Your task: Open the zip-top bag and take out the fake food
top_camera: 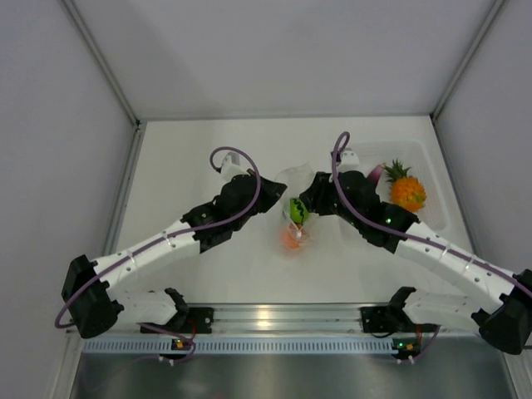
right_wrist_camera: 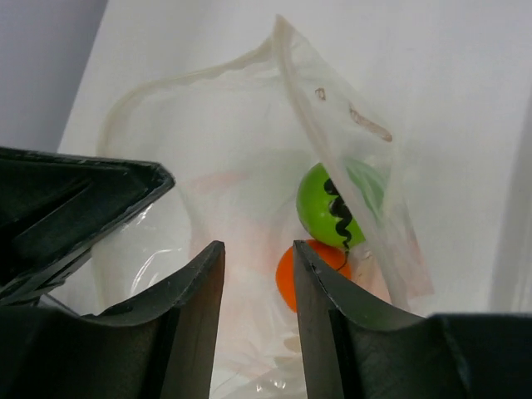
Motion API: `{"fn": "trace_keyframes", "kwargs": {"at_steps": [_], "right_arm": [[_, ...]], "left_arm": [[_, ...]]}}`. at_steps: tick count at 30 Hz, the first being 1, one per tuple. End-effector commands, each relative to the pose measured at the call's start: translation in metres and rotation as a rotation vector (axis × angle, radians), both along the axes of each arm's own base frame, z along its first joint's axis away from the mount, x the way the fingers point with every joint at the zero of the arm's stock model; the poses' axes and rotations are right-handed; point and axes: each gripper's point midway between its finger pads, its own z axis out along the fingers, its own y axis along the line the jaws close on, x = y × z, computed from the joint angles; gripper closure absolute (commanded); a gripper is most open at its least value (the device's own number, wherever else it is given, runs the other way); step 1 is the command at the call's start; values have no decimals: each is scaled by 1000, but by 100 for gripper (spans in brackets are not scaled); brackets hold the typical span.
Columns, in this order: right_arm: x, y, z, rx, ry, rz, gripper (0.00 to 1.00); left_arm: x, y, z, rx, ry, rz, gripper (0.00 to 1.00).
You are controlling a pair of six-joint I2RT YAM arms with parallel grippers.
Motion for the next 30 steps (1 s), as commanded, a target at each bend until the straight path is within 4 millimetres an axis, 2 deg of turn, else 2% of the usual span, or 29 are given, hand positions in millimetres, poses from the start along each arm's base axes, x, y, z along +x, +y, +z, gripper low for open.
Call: {"fn": "trace_keyframes", "kwargs": {"at_steps": [1,5,6,10,13,16,17,18,20,23,27,30], "right_arm": [[17,-15,-9,-56,23,-10,60],[40,-45,-27,-174,43,-106,59],[43,-46,-39,-225,65,-103,59],[50,-48,-58,-327,126,-108,62],[48,-32,-61,-300,126,-50,61],[36,-8,-58,-232,114,49,60],[31,10,-51,-155,106,112,60],[28,16,-50,-127,108,135,60],[27,22,-51,-112,121,135,59],[27,30,-52,-123,113,119,50],[27,44,-56,-76,111,79,47],[30,39,-71,-63,124,-1,47]], "left_arm": [[9,-17,45,-133,-71,15,100],[8,-7,25,-71,-71,33,100],[9,-2,15,-43,-67,51,100],[8,10,-6,39,-62,68,100],[7,10,-16,106,-56,43,100],[6,5,-20,134,-57,7,100],[6,4,-22,143,-58,-2,100],[6,3,-23,146,-56,-7,100],[3,1,-24,152,-57,-27,100],[0,-2,-26,163,-58,-55,100],[-5,-2,-28,175,-65,-74,100],[-10,3,-32,186,-67,-74,100]]}}
